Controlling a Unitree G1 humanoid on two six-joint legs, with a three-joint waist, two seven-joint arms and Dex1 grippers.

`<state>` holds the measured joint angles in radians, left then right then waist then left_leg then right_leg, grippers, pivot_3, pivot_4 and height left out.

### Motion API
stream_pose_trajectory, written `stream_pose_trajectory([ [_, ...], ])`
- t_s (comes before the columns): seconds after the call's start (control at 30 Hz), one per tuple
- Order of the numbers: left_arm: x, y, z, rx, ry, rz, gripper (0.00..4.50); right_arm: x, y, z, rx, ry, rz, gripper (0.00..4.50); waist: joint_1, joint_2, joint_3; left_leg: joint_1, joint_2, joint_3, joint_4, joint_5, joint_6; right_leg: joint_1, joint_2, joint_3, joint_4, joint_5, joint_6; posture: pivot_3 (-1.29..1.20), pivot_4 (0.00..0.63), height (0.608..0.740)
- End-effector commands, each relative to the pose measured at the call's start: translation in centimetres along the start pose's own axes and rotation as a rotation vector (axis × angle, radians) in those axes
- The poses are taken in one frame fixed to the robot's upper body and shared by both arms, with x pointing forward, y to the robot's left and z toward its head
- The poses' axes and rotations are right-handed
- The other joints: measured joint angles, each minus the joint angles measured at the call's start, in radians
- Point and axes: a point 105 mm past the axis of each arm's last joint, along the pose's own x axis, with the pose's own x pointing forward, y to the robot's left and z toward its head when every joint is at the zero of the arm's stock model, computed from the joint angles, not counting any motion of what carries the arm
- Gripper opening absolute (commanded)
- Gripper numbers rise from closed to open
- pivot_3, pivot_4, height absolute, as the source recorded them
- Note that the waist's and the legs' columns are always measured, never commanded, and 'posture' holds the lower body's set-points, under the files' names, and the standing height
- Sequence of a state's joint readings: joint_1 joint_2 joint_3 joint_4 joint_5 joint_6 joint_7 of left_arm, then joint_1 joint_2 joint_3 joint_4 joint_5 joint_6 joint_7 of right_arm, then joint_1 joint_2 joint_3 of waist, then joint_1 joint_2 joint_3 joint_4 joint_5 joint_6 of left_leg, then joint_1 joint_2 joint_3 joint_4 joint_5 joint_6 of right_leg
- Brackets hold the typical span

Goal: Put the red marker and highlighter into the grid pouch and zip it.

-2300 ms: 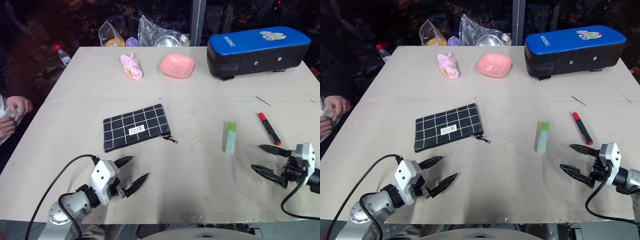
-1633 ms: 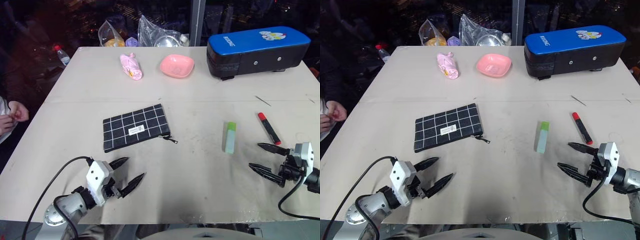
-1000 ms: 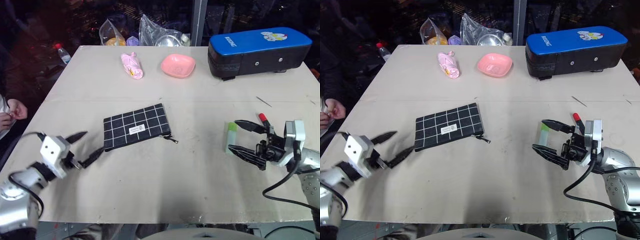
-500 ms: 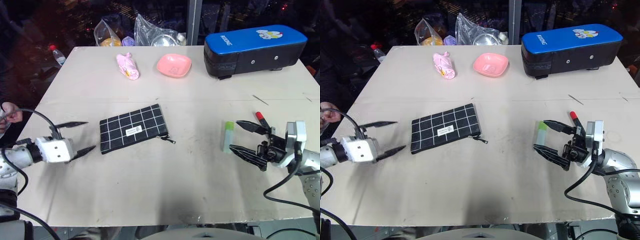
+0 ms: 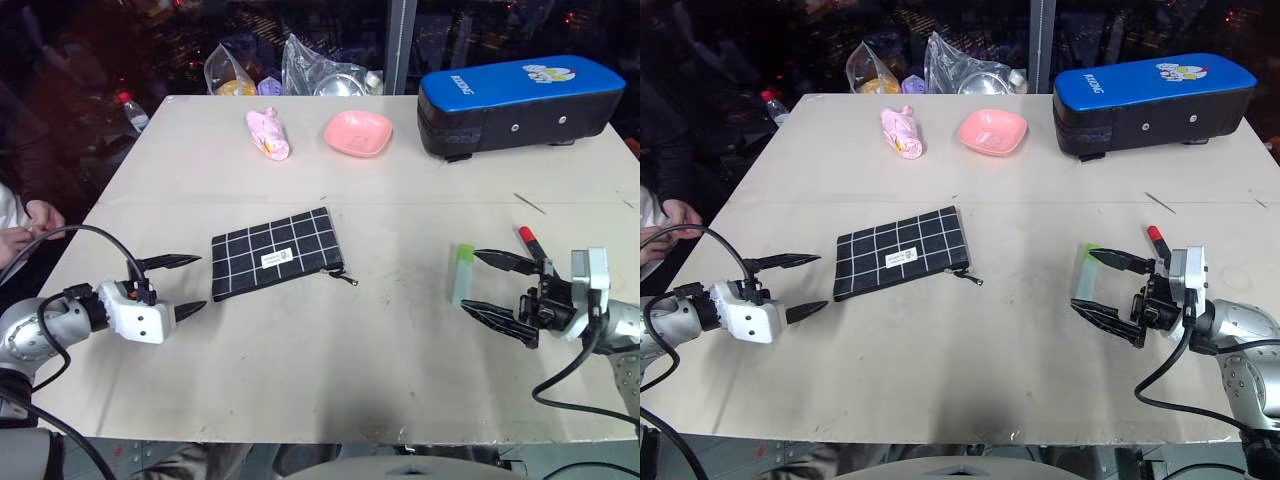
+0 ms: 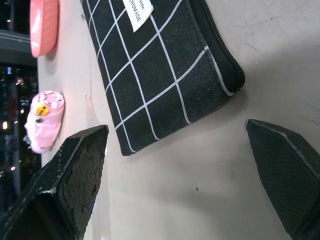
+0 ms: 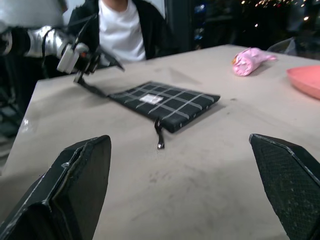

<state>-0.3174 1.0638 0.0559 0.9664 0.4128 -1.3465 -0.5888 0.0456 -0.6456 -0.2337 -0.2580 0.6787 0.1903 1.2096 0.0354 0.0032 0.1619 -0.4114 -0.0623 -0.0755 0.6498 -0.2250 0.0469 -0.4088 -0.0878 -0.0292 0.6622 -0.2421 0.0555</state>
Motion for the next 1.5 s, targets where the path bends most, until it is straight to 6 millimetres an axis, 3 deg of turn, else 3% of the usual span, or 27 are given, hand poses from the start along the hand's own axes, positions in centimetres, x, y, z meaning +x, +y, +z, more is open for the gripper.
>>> stream_pose_trajectory([
  [0.03, 1.2, 0.1, -0.3, -0.021, 0.012, 0.018, 4.50, 0.0, 0.0, 0.9, -0.047, -0.016, 0.011, 4.47, 0.007, 0.002, -0.001, 0.000, 0.000, 0.000, 0.000, 0.000, 0.000, 0.000, 0.000, 0.000, 0.000, 0.000, 0.000, 0.00, 0.150, 0.734],
  [0.4, 4.8, 3.4, 2.2, 0.032, -0.133, 0.113, 4.50, 0.5, -0.1, 0.9, -0.052, -0.037, 0.005, 4.47, 0.014, 0.001, -0.002, -0.001, -0.001, 0.000, 0.004, 0.001, 0.000, 0.004, 0.001, -0.003, -0.001, 0.001, 0.002, 0.00, 0.150, 0.734],
  [0.53, 5.0, 3.2, 2.5, 0.040, -0.155, 0.086, 4.50, 0.5, 0.0, 0.5, -0.048, -0.042, -0.008, 4.47, -0.004, -0.001, -0.001, -0.002, -0.001, 0.001, 0.003, 0.000, 0.000, 0.001, 0.001, -0.001, 0.000, 0.001, 0.002, 0.00, 0.150, 0.734],
  [0.77, 7.2, 4.1, 5.3, 0.075, -0.293, 0.102, 4.50, 0.7, -0.2, 0.3, -0.053, -0.050, -0.016, 4.47, -0.020, -0.001, 0.000, -0.002, -0.001, 0.001, 0.003, 0.000, 0.000, 0.001, 0.001, -0.001, 0.000, 0.001, 0.002, 0.00, 0.150, 0.734],
  [1.03, 8.0, 4.4, 6.4, 0.057, -0.341, 0.137, 0.79, 0.2, -0.1, 0.1, -0.060, -0.045, -0.033, 4.50, -0.023, -0.003, 0.000, -0.002, -0.001, 0.001, 0.002, 0.000, 0.000, 0.000, 0.001, 0.000, 0.000, 0.001, 0.001, 0.00, 0.150, 0.734],
  [1.1, 8.0, 4.5, 6.4, 0.054, -0.344, 0.146, 0.09, 0.2, -0.1, 0.0, -0.060, -0.044, -0.036, 4.50, -0.023, -0.003, 0.000, -0.002, -0.001, 0.001, 0.003, 0.000, 0.000, 0.000, 0.002, 0.000, 0.000, 0.001, 0.002, 0.00, 0.150, 0.734],
  [1.2, 8.1, 5.1, 6.7, 0.028, -0.353, 0.192, 0.09, 0.4, -0.2, -0.1, -0.056, -0.039, -0.051, 4.50, -0.023, -0.003, 0.000, -0.002, -0.001, 0.001, 0.003, 0.000, 0.000, 0.000, 0.002, 0.000, 0.000, 0.001, 0.002, 0.00, 0.150, 0.734],
  [1.37, 8.7, 7.9, 7.4, -0.118, -0.372, 0.346, 0.09, 2.5, -0.8, 1.0, -0.019, -0.081, -0.127, 4.50, -0.023, -0.003, 0.000, -0.003, -0.001, 0.001, 0.003, 0.000, 0.000, 0.000, 0.001, 0.001, 0.001, 0.002, 0.001, 0.00, 0.150, 0.734],
  [1.5, 9.3, 10.3, 9.4, -0.256, -0.432, 0.456, 0.09, 5.8, -3.1, 0.4, -0.060, 0.093, -0.293, 4.50, -0.028, -0.003, 0.000, -0.003, -0.001, 0.001, 0.003, 0.000, 0.000, -0.001, 0.001, 0.003, 0.001, 0.002, 0.001, 0.00, 0.150, 0.734],
])
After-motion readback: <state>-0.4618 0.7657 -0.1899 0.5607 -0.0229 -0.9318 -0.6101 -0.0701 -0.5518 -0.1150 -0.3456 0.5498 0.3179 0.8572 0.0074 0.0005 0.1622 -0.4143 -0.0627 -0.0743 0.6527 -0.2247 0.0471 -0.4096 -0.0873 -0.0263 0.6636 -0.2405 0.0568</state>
